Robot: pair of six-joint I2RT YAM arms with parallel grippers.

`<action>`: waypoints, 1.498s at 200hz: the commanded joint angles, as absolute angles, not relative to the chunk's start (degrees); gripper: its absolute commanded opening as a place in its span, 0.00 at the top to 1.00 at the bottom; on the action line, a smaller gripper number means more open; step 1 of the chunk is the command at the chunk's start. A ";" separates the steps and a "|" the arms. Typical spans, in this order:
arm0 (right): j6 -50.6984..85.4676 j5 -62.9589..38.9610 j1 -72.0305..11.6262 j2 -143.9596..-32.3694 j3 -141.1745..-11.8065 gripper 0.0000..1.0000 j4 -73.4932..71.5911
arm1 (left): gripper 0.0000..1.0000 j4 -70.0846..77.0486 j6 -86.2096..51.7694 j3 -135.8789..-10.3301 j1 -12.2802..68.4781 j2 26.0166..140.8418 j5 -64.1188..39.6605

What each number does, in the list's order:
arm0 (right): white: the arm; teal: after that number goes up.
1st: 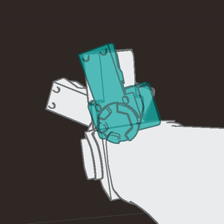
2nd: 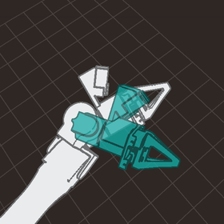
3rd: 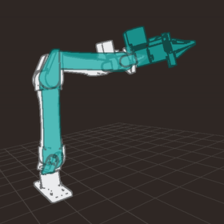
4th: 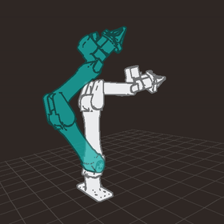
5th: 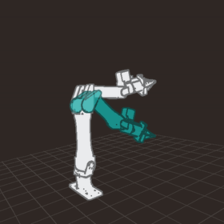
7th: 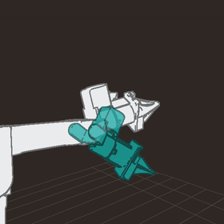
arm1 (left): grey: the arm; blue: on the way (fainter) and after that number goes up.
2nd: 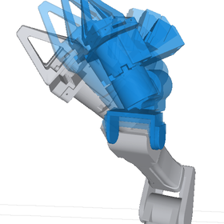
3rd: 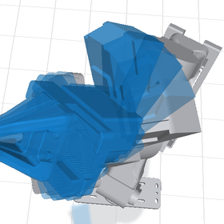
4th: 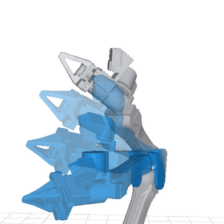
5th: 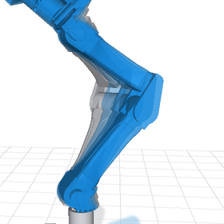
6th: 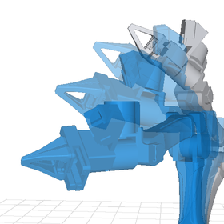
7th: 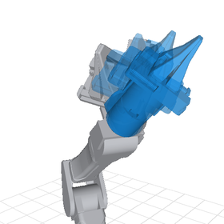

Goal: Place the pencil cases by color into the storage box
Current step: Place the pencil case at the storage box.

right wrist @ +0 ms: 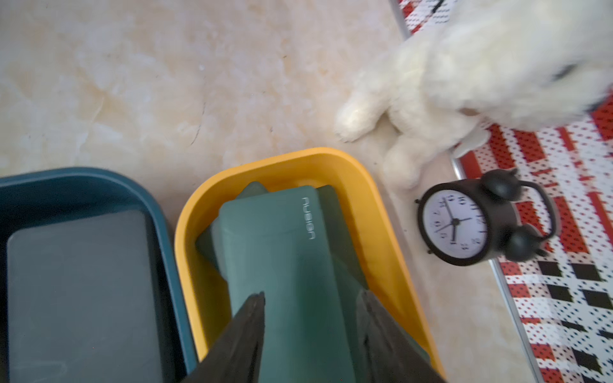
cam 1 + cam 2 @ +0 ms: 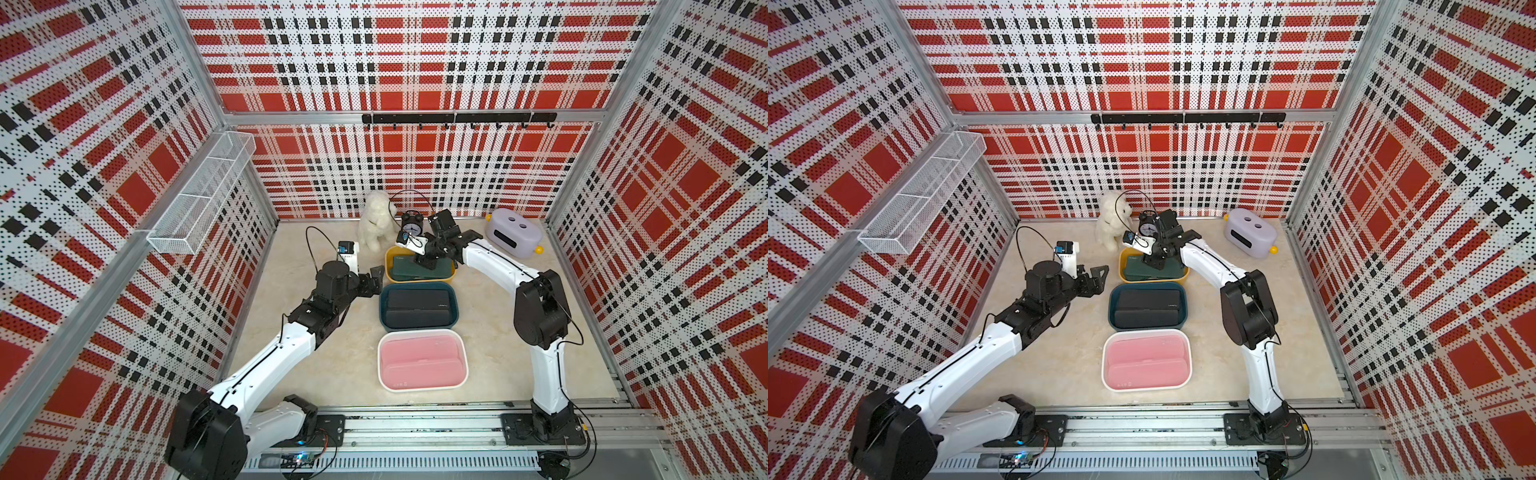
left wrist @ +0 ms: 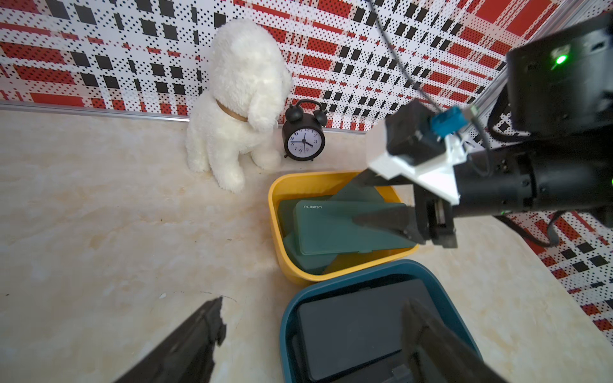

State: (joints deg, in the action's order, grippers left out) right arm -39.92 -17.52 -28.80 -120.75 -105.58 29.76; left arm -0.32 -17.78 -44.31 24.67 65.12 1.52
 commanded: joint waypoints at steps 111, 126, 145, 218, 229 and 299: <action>-37.35 -17.18 -28.35 -122.43 -97.77 0.55 28.06 | 0.12 0.88 -17.14 -45.84 23.73 66.02 1.05; -37.35 -16.89 -28.35 -122.76 -97.05 0.57 28.01 | 0.12 0.88 -17.13 -45.76 23.78 65.96 1.14; -37.31 -16.52 -28.39 -123.13 -96.20 0.59 27.95 | 0.12 0.88 -17.16 -45.74 23.81 66.01 1.14; -36.85 -16.17 -28.22 -123.71 -94.13 0.69 28.32 | 0.12 0.88 -16.97 -46.10 23.70 66.60 1.05; -36.68 -16.21 -28.29 -123.49 -93.35 0.69 28.03 | 0.12 0.88 -16.96 -46.21 23.70 66.66 1.05; -36.21 -16.07 -28.23 -122.54 -90.89 0.72 27.79 | 0.12 1.13 -16.57 -46.78 23.63 67.77 0.70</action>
